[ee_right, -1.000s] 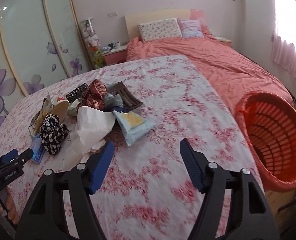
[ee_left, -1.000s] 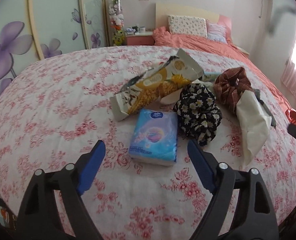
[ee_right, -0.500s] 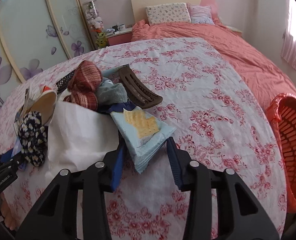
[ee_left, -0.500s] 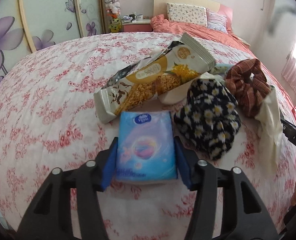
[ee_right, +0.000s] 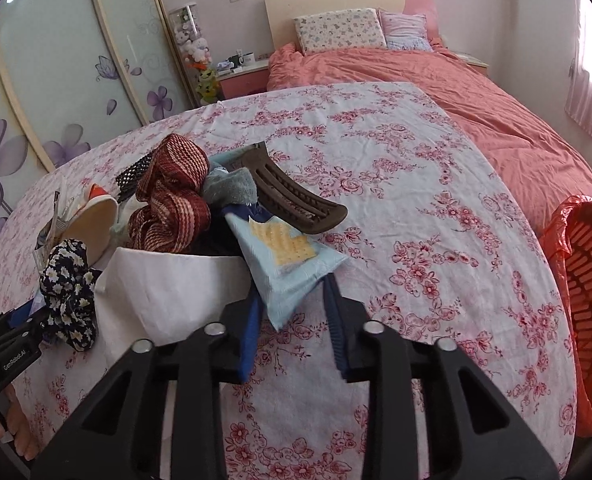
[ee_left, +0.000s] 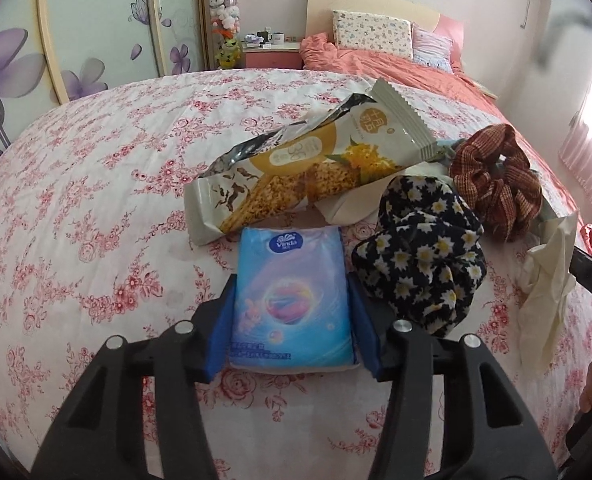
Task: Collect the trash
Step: 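Carry the tissue pack to the orange basket and open the left tool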
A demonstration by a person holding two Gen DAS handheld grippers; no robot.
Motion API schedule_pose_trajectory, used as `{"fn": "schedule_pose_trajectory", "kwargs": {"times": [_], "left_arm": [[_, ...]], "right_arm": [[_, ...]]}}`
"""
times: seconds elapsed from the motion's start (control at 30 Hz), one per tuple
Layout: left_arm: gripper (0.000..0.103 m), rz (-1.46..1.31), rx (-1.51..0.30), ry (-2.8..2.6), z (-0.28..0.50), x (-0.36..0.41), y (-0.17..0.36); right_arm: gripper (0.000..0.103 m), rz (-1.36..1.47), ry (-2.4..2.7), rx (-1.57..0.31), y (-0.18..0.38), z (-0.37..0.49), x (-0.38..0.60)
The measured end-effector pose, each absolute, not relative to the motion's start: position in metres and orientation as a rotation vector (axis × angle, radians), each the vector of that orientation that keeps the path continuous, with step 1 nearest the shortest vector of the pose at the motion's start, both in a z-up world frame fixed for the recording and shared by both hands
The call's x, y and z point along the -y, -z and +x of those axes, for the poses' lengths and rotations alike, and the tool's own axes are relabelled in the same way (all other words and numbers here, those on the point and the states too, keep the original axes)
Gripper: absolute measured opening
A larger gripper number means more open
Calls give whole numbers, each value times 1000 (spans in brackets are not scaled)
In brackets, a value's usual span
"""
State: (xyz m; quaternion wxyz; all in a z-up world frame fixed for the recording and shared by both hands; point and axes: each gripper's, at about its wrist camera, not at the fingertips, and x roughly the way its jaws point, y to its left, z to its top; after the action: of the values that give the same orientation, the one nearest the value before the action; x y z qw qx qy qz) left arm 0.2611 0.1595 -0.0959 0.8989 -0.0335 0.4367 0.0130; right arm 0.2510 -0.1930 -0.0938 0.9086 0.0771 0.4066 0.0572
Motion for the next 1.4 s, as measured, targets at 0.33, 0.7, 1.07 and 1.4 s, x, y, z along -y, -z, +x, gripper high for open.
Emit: {"fn": "schedule_pose_trajectory", "kwargs": {"times": [0.33, 0.7, 1.07, 1.4], "left_arm": [[51, -72, -873, -25, 245, -163, 88], [51, -63, -862, -12, 238, -157, 82], [51, -69, -856, -1, 240, -154, 79], [51, -62, -822, 18, 233, -144, 63]], "right_arm": [[1, 175, -113, -808, 86, 234, 208], [25, 187, -125, -782, 73, 233, 215], [27, 97, -141, -850, 97, 271, 182], [2, 141, -125, -773, 72, 241, 205]]}}
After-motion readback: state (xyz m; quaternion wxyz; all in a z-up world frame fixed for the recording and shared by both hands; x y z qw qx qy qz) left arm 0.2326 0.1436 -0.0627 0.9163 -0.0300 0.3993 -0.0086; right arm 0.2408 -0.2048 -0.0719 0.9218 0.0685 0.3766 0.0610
